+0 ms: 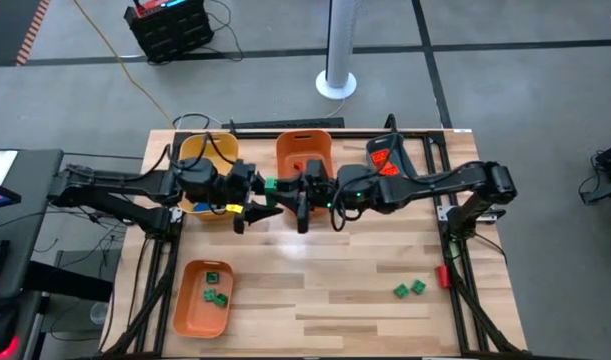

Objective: Sort blocks
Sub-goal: Put the green game piece into the bottom orange bin

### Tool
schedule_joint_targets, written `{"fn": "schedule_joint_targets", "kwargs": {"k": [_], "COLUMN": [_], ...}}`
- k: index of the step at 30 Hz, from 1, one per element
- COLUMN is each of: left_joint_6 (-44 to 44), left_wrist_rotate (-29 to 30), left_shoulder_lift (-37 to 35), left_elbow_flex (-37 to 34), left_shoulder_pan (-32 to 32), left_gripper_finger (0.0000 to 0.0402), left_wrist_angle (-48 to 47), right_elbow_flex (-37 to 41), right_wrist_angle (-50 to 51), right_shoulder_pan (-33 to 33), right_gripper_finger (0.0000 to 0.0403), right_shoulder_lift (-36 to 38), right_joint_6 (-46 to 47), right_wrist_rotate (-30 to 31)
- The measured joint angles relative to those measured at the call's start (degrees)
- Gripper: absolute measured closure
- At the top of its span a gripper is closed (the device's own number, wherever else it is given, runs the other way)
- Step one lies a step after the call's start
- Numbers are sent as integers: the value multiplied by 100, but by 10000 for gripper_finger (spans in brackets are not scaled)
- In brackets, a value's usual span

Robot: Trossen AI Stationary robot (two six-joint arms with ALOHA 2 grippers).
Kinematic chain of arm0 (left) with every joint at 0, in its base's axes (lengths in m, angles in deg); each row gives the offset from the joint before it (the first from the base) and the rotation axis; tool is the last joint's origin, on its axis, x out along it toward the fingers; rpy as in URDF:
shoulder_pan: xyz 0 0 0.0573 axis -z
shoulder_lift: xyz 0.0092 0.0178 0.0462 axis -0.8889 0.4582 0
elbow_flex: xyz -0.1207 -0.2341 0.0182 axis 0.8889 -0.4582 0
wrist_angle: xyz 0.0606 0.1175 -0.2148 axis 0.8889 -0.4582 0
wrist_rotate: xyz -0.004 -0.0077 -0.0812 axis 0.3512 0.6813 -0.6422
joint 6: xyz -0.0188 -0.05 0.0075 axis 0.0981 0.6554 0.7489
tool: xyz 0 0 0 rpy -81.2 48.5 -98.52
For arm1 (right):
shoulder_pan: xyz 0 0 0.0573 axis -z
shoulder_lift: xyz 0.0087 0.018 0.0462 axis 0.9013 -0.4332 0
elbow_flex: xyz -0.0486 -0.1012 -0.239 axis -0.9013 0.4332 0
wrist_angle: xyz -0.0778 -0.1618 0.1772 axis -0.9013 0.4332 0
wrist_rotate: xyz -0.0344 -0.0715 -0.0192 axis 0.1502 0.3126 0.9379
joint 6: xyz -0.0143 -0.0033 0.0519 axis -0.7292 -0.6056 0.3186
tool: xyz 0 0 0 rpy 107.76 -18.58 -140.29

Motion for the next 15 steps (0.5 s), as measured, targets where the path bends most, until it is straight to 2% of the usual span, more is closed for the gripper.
{"fn": "schedule_joint_targets", "kwargs": {"k": [4,9,12,15], "left_joint_6": [206,221,236,338], "left_wrist_rotate": [81,324,419,403], "left_shoulder_lift": [8,6,6,-21], "left_elbow_flex": [1,1,1,1], "left_shoulder_pan": [-2,-2,0,-17], "left_gripper_finger": [130,199,256,268], "left_wrist_angle": [-6,-18,-18,-35], "right_elbow_flex": [-8,-8,-8,-8], "right_wrist_angle": [31,48,80,197], "right_shoulder_pan": [-1,-1,-5,-16], "right_gripper_finger": [293,289,271,237], "right_shoulder_lift": [16,18,18,20], "right_joint_6": [-84,-148,-151,-225], "right_wrist_rotate": [1,-15,-19,-20]}}
